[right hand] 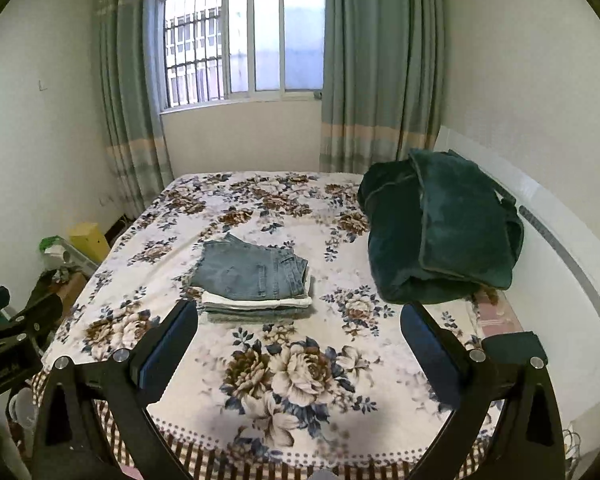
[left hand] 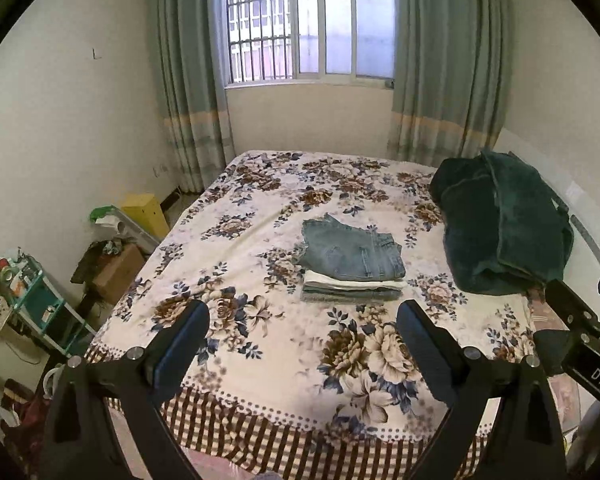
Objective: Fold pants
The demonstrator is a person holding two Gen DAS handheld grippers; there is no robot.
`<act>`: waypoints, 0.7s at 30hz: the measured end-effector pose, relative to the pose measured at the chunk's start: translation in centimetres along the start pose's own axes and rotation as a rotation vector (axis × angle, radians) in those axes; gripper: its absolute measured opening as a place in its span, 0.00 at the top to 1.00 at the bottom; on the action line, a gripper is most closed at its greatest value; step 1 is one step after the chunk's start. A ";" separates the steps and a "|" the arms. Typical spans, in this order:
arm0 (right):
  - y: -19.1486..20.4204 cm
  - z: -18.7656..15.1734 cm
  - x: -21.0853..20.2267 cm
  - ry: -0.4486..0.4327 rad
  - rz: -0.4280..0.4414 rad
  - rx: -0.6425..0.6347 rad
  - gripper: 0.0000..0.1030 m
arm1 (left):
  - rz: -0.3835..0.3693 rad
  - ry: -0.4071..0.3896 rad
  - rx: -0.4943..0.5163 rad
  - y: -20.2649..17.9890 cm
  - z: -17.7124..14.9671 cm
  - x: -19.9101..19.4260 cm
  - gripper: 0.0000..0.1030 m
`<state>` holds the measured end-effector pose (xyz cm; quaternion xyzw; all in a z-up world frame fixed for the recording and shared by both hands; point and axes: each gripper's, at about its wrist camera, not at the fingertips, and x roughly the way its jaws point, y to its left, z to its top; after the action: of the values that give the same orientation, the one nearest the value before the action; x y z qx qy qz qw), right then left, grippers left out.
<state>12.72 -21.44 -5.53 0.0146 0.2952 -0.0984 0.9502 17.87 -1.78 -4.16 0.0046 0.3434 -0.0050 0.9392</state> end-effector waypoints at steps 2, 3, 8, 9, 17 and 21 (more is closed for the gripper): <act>-0.2 -0.1 -1.9 -0.015 0.006 0.002 0.00 | -0.002 -0.015 0.001 0.2 -0.3 -1.5 0.07; -0.2 -0.2 -3.1 -0.023 0.003 -0.003 0.00 | 0.001 -0.019 0.002 0.3 -0.3 -2.0 0.07; -0.1 -0.5 -5.8 -0.033 0.004 -0.007 0.00 | -0.019 -0.044 0.013 0.5 -0.6 -4.3 0.06; -0.1 -0.6 -6.4 -0.034 0.013 -0.002 0.00 | -0.018 -0.051 0.020 0.5 -0.8 -4.7 0.01; -0.2 -0.6 -10.0 -0.071 0.008 0.004 0.00 | -0.032 -0.083 0.007 1.0 -1.2 -7.0 0.00; -0.2 -0.3 -10.4 -0.081 0.016 0.002 0.00 | -0.024 -0.090 0.000 1.2 -1.5 -7.5 0.00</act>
<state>4.11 -19.76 0.11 0.0140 0.2562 -0.0919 0.9621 11.18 -0.52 -0.43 0.0002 0.3007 -0.0166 0.9536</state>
